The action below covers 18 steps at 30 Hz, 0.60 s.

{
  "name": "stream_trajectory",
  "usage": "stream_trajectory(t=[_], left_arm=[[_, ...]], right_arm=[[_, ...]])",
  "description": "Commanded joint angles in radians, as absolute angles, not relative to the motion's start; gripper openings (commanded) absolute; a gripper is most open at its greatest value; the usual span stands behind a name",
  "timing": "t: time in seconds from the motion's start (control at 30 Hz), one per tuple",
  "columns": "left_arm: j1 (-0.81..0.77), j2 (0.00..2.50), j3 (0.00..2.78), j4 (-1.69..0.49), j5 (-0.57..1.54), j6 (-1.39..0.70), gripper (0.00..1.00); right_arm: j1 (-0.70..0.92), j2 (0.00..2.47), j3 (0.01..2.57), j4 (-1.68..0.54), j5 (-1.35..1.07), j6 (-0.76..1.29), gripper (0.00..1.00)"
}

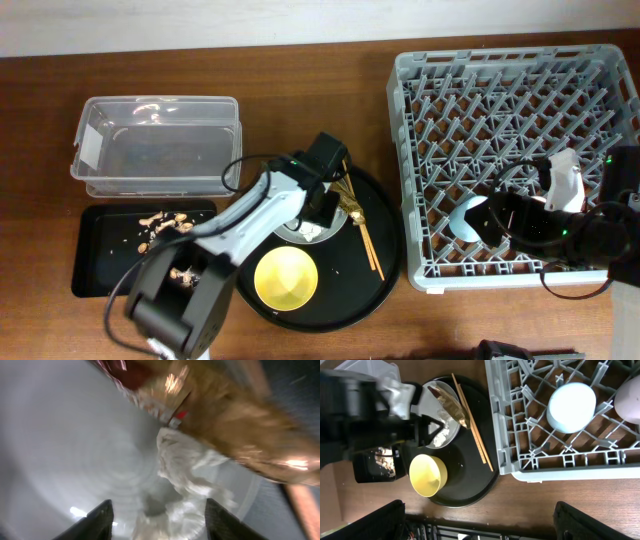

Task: Sort waste into correct bins and load items into the dishwasher rack
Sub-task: 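Set the empty yellow bowl back on the round tray with left gripper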

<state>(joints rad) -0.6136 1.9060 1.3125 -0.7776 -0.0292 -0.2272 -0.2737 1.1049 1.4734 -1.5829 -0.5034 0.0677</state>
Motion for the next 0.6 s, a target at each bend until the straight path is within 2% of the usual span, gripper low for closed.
stream_trajectory(t=[0.0,0.03,0.07,0.1,0.23,0.37,0.4,0.43,0.47,0.5,0.57], left_arm=[[-0.612,1.943,1.312,-0.775,-0.007,-0.204,0.40],[-0.612,1.949,1.312,-0.778,-0.005,-0.204,0.31],[-0.612,1.949,1.312,-0.785,0.013,-0.204,0.09],[-0.612,1.948,1.312,-0.787,0.037,-0.204,0.00],[-0.612,1.946,1.321,-0.802,0.048,-0.204,0.00],[-0.585,1.890,1.484,-0.953,0.041,-0.211,0.00],[-0.580,1.877,1.509,-0.964,0.041,-0.210,0.17],[-0.581,1.871,1.512,-0.962,0.042,-0.211,0.57],[-0.591,1.875,1.503,-0.968,0.042,-0.211,0.67],[-0.601,1.877,1.480,-0.970,0.042,-0.211,0.74],[-0.604,1.882,1.437,-0.950,0.043,-0.221,0.80]], right_arm=[[-0.268,1.106,1.478,-1.582,-0.513,0.056,0.95],[-0.268,1.106,1.478,-1.583,-0.513,0.056,0.95],[-0.268,1.106,1.478,-1.583,-0.513,0.056,0.95],[-0.268,1.106,1.478,-1.583,-0.513,0.056,0.95],[-0.268,1.106,1.478,-1.583,-0.513,0.056,0.95],[-0.268,1.106,1.478,-1.583,-0.512,0.056,0.95],[-0.268,1.106,1.478,-1.583,-0.513,0.056,0.95],[-0.268,1.106,1.478,-1.583,-0.513,0.056,0.95],[-0.268,1.106,1.478,-1.583,-0.512,0.056,0.95],[-0.268,1.106,1.478,-1.583,-0.512,0.056,0.95],[-0.268,1.106,1.478,-1.583,-0.512,0.056,0.95]])
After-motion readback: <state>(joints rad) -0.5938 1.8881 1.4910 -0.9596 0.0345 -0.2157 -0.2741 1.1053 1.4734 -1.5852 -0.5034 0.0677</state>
